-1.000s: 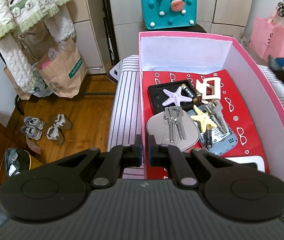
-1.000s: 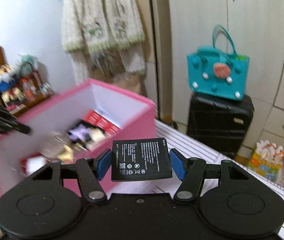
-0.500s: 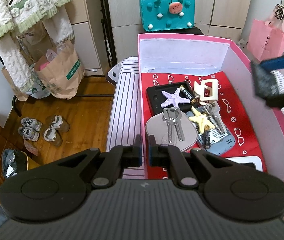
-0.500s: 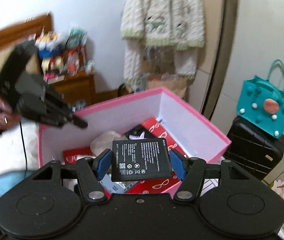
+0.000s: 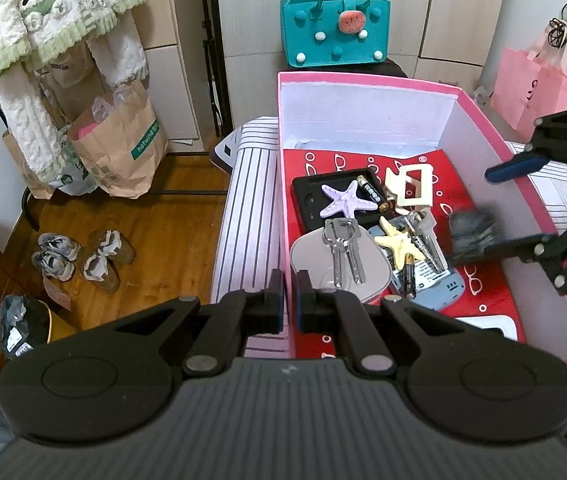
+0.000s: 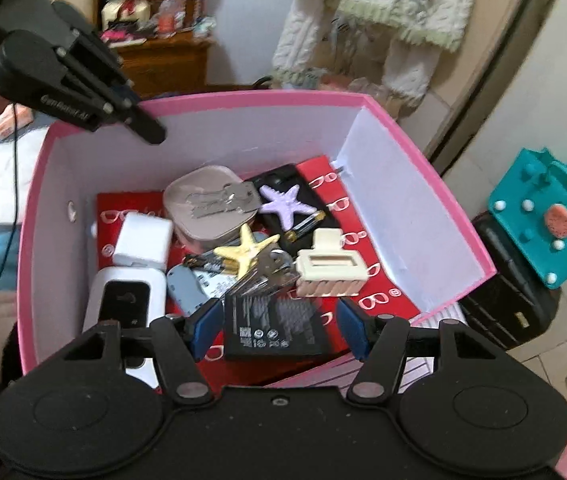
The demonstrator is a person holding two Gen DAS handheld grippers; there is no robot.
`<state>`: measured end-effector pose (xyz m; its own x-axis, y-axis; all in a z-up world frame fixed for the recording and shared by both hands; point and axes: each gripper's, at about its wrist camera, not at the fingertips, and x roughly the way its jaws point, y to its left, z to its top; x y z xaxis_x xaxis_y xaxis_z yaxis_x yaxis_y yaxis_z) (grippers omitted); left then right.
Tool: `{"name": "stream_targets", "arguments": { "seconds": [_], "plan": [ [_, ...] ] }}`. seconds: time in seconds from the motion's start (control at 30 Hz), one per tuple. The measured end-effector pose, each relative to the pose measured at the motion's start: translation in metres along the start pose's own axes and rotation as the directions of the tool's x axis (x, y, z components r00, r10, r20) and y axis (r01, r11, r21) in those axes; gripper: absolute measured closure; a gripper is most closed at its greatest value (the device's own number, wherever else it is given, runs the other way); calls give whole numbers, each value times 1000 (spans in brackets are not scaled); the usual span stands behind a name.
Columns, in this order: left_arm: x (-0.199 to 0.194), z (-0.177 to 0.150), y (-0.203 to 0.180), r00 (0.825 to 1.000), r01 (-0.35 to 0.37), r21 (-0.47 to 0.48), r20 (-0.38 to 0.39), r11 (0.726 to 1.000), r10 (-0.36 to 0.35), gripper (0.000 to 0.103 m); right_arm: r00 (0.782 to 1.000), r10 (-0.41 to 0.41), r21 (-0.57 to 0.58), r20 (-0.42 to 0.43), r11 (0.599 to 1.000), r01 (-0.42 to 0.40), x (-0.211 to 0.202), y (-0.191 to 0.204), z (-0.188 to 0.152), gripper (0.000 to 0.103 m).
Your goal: Organize rigid objects
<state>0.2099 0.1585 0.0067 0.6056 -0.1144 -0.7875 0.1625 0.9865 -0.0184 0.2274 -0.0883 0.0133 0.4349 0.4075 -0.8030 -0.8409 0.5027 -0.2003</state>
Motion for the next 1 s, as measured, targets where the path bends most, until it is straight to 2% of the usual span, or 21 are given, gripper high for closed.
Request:
{"name": "stream_targets", "arguments": {
  "seconds": [0.17,0.33,0.37,0.4,0.43,0.5,0.57,0.63,0.7,0.73,0.8,0.9,1.0],
  "plan": [
    [-4,-3,0,1000,2,-13,-1,1000,-2,97,994,-39,164,105,986,21,-32,-6,-12,32],
    [-23,-7,-5,999,-18,-25,46,1000,19,96,986,-71,412,153,911,2,-61,-19,-31,27],
    [-29,-8,-7,998,-22,-29,55,999,24,96,984,-103,448,143,894,29,-65,-19,-34,22],
    [-35,-8,-9,997,-30,-31,64,999,32,96,983,-150,480,110,874,79,-69,-18,-36,13],
    [-42,-8,-12,996,-37,-29,78,999,39,96,977,-205,501,60,853,148,-72,-17,-38,10],
    [-56,-10,-17,994,-36,-25,99,999,38,96,957,-288,492,-9,832,255,-77,-11,-39,7],
    [-70,-11,-25,991,-39,-13,124,999,41,96,942,-333,467,-43,827,314,-84,-5,-42,7],
    [-82,-14,-34,989,-34,-3,144,999,34,96,937,-349,463,-38,824,326,-94,0,-47,7],
    [-91,-15,-41,988,-16,2,154,1000,16,96,921,-390,486,-3,804,342,-108,7,-54,7],
    [-96,-17,-47,987,-5,7,162,1000,4,96,906,-424,508,16,784,358,-116,13,-57,7],
    [-104,-20,-57,984,16,17,175,1000,-19,96,889,-456,543,50,759,359,-130,22,-63,7],
    [-114,-26,-71,981,56,27,185,998,-60,96,880,-462,597,112,739,312,-149,36,-72,7],
    [-124,-33,-82,976,88,25,197,996,-91,94,894,-434,618,109,734,281,-163,50,-76,8]
  ]
}}
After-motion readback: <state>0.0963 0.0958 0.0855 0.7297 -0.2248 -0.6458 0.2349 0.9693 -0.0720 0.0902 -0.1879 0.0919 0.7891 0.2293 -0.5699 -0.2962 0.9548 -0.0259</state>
